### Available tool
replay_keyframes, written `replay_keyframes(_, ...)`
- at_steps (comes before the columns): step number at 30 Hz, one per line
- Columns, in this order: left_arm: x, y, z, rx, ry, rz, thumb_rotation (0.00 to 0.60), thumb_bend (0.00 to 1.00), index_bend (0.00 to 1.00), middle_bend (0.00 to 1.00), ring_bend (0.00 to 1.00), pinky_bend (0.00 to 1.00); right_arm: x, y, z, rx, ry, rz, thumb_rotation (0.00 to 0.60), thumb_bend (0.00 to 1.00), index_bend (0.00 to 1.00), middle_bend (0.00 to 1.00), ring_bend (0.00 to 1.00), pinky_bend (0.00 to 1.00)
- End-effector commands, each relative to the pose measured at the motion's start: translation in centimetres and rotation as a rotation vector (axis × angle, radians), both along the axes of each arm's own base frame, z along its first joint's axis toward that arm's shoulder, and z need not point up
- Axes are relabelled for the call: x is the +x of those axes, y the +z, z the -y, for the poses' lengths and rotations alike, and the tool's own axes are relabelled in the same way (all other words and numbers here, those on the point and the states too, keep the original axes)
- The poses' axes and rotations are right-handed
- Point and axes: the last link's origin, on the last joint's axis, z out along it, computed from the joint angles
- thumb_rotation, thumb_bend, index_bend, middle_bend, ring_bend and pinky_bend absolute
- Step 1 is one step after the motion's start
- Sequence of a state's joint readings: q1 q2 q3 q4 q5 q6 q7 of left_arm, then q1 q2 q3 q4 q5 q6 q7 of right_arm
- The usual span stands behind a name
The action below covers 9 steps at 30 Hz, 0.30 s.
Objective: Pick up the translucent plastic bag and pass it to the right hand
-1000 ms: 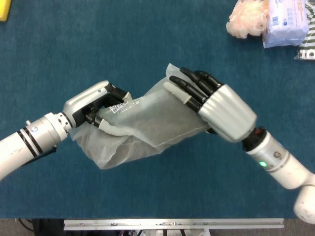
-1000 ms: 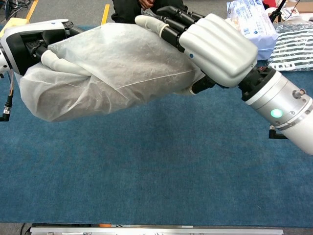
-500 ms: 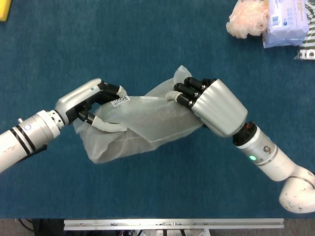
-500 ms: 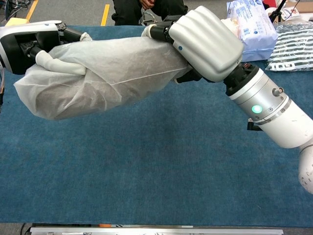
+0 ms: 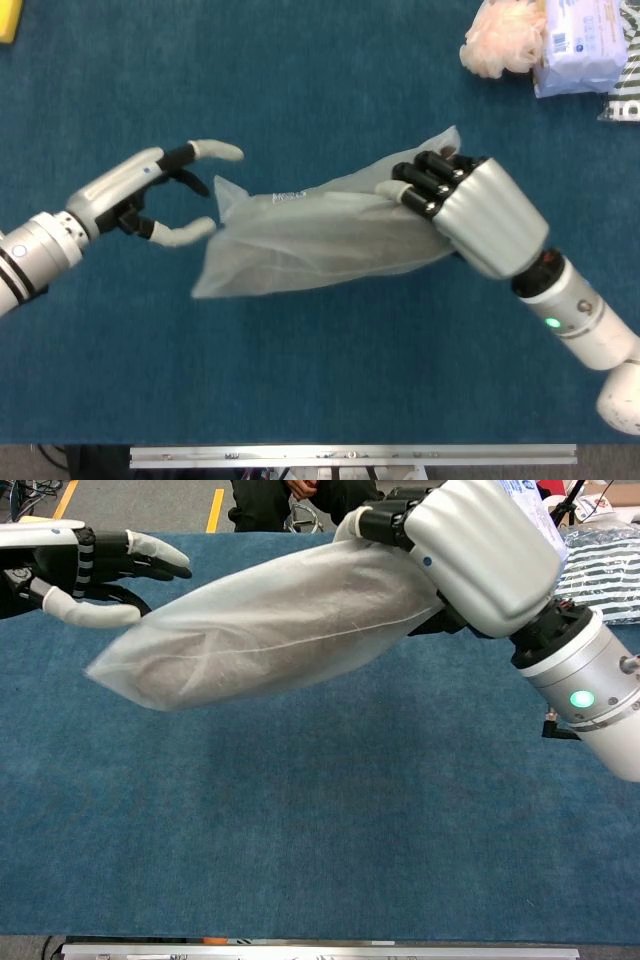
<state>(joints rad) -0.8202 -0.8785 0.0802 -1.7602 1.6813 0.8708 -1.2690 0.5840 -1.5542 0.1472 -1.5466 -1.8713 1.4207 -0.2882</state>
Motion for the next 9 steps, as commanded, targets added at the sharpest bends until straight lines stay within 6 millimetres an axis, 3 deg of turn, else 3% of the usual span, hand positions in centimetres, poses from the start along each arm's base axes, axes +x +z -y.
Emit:
replay_keyframes(1,-0.8,0.5,-0.4,0.037,0.01,-0.036,0.6,0.38,0.13,0.09,0.02,0.24,-0.6,0.8,-0.4,-0.012,0.004,0.002,0.6,0.73,0.81,0.69,0.72,0.89)
replay_keyframes(9,-2.2,1.0,-1.1,0.106,0.043,-0.08,0.6,0.38,0.13,0.08,0.01,0.21,-2.0,2.8,-1.4,-0.048,0.011,0.012,0.6,0.73,0.81,0.69,0.73,0.89)
